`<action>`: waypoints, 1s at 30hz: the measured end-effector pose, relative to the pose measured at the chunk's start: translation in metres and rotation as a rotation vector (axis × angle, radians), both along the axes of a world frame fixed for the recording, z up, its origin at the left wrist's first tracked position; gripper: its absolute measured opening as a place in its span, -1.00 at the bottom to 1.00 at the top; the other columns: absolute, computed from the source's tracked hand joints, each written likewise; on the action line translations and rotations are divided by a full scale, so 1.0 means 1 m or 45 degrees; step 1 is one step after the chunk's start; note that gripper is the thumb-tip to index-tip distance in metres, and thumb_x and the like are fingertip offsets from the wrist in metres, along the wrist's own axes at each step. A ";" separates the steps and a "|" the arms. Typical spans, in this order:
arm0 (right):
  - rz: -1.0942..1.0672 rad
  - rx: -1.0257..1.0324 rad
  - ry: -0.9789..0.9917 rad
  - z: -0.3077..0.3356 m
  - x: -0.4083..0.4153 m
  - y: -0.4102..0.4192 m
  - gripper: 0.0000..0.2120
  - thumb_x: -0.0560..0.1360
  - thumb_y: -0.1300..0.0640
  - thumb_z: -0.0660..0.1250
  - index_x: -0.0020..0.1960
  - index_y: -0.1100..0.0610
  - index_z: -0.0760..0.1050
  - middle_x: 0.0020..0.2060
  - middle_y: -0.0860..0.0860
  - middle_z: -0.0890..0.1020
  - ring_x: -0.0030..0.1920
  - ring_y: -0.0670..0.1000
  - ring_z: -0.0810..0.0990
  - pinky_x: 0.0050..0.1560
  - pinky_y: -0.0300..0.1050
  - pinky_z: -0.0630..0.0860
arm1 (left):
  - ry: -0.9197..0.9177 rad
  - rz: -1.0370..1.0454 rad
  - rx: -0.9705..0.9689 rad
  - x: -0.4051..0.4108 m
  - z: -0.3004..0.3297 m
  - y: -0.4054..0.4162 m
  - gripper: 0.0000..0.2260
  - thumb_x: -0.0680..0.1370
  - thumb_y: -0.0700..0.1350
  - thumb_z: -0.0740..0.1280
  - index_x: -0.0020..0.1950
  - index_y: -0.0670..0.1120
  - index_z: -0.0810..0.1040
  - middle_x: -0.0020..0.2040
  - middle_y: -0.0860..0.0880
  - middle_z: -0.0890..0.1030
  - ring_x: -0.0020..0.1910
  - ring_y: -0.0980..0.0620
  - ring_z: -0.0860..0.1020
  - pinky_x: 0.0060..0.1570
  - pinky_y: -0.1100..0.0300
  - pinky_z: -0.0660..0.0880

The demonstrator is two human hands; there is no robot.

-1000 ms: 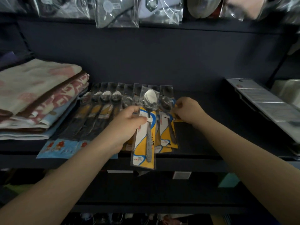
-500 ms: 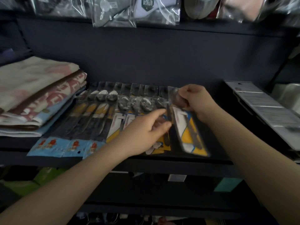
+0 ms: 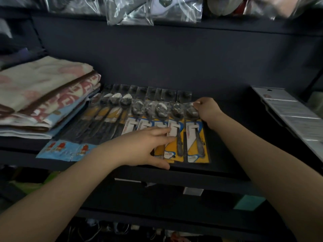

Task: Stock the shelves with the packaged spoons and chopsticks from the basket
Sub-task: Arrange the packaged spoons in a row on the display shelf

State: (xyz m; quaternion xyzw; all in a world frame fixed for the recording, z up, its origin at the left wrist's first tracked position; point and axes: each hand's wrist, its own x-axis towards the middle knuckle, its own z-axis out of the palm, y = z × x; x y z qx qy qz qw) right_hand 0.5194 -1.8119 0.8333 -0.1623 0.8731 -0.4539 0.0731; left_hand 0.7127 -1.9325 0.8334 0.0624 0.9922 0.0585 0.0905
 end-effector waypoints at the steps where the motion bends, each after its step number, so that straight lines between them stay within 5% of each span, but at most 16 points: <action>1: -0.011 -0.038 -0.024 -0.001 -0.001 0.000 -0.73 0.59 0.19 0.14 0.13 0.32 0.52 -0.02 0.27 0.59 -0.10 0.14 0.55 -0.14 -0.02 0.49 | -0.012 -0.008 0.003 0.000 0.001 -0.002 -0.31 0.44 0.27 0.24 0.49 0.19 0.02 0.52 0.23 -0.13 0.50 0.18 -0.01 0.41 0.24 0.09; 6: -0.047 -0.093 -0.011 -0.008 -0.001 -0.003 -0.76 0.59 0.21 0.16 0.11 0.30 0.53 0.08 0.29 0.60 -0.09 0.10 0.51 0.01 0.07 0.51 | -0.038 0.022 0.020 0.004 0.004 -0.010 -0.24 0.44 0.27 0.24 0.51 0.14 -0.09 0.36 0.35 -0.29 0.49 0.22 0.01 0.40 0.30 0.10; 11: 0.005 0.129 0.175 -0.010 -0.003 -0.007 -0.75 0.59 0.19 0.14 0.22 0.23 0.44 0.10 0.22 0.56 -0.06 0.11 0.51 -0.12 -0.04 0.46 | 0.089 0.024 -0.017 0.008 0.001 -0.018 -0.26 0.44 0.28 0.21 0.51 0.01 0.04 0.54 0.11 0.01 0.50 0.15 0.00 0.44 0.29 -0.03; 18: 0.279 0.532 0.546 -0.006 0.001 -0.015 -0.60 0.56 0.07 0.19 0.38 0.12 0.35 0.31 0.19 0.42 0.31 0.24 0.37 0.31 0.07 0.34 | 0.174 0.001 -0.047 0.016 -0.006 -0.027 -0.19 0.27 0.43 -0.15 0.50 0.17 -0.03 0.52 0.13 0.09 0.49 0.15 0.06 0.46 0.14 0.17; 21: 0.343 0.486 0.475 -0.006 0.005 -0.023 -0.66 0.57 0.03 0.18 0.29 0.12 0.44 0.22 0.16 0.53 0.24 0.22 0.45 0.26 0.13 0.41 | 0.201 -0.004 -0.053 0.015 -0.007 -0.024 -0.26 0.37 0.40 -0.04 0.50 0.17 -0.05 0.51 0.12 0.13 0.47 0.13 0.09 0.43 0.14 0.22; 25: 0.278 0.321 0.384 -0.011 0.008 -0.034 -0.76 0.57 0.10 0.20 0.15 0.18 0.51 0.09 0.15 0.61 0.14 0.17 0.53 0.08 -0.05 0.47 | 0.200 -0.008 -0.117 0.014 -0.008 -0.019 -0.34 0.46 0.34 0.07 0.50 0.16 -0.01 0.47 0.08 0.14 0.44 0.09 0.12 0.39 0.16 0.25; 30: 0.260 0.148 0.266 -0.010 0.008 -0.037 -0.81 0.58 0.18 0.19 0.12 0.18 0.52 0.06 0.12 0.58 0.09 0.11 0.54 0.01 -0.09 0.43 | 0.173 -0.035 -0.156 0.013 -0.008 -0.021 -0.40 0.48 0.31 0.05 0.49 0.20 0.01 0.48 0.02 0.12 0.46 0.03 0.08 0.41 0.10 0.23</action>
